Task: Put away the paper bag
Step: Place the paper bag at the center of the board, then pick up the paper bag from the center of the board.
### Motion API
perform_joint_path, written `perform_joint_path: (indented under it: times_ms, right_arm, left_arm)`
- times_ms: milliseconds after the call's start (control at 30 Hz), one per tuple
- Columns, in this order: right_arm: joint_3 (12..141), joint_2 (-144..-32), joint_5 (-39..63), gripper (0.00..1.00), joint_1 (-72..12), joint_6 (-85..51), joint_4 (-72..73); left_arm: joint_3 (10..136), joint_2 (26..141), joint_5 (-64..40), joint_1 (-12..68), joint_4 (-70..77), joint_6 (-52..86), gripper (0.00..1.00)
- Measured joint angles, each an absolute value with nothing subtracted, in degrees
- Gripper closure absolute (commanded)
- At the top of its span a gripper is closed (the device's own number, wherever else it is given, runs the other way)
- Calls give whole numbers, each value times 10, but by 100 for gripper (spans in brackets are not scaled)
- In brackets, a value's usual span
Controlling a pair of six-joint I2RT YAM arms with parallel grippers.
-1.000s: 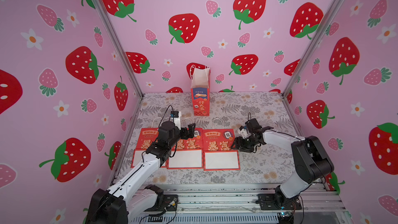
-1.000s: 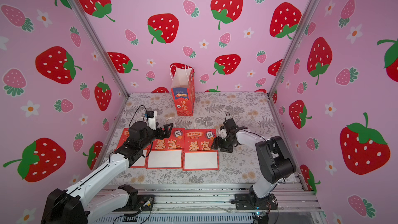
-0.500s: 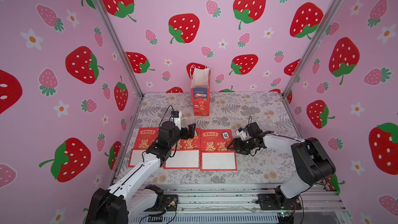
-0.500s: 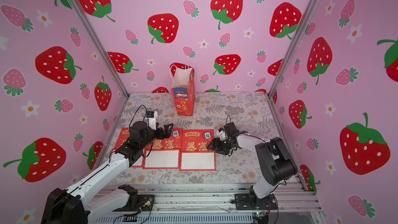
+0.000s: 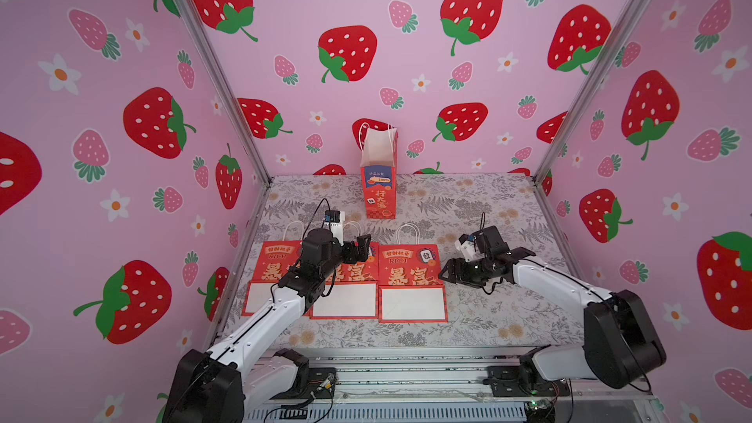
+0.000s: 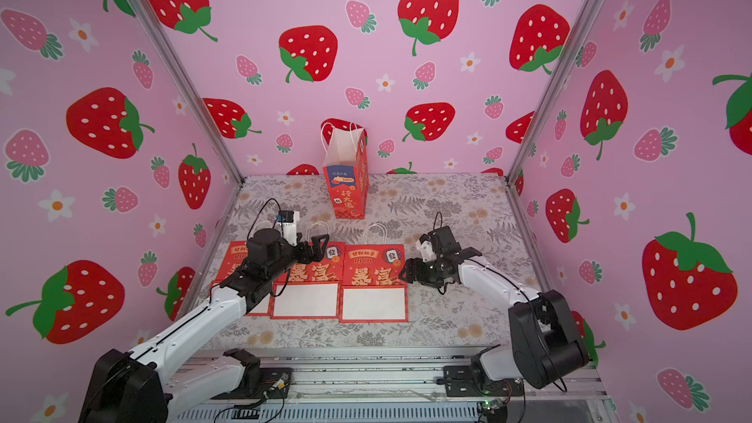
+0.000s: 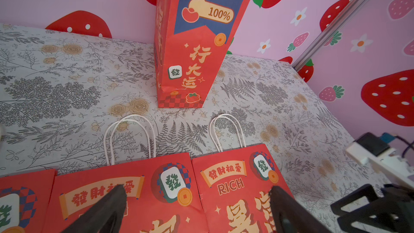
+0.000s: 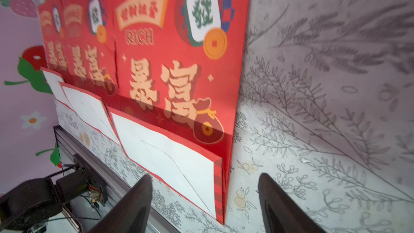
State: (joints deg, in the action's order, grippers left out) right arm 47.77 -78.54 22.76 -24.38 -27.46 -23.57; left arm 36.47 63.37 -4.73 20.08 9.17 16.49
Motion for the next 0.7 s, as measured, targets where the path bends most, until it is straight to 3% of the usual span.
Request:
perform_joint_path:
  times_ms: [167,367,700]
  right_arm:
    - [588,-778,155,0,-244,-262,-218]
    - [705,-819,65,1,-244,-222,-161]
    - [576,-810,4,2,-230,-168,-25]
  left_arm:
    - [396,662,-29,201,87,162,1]
    - [485,733,-3,201,92,157,0]
    - [686,926,-12,192,103,63,15]
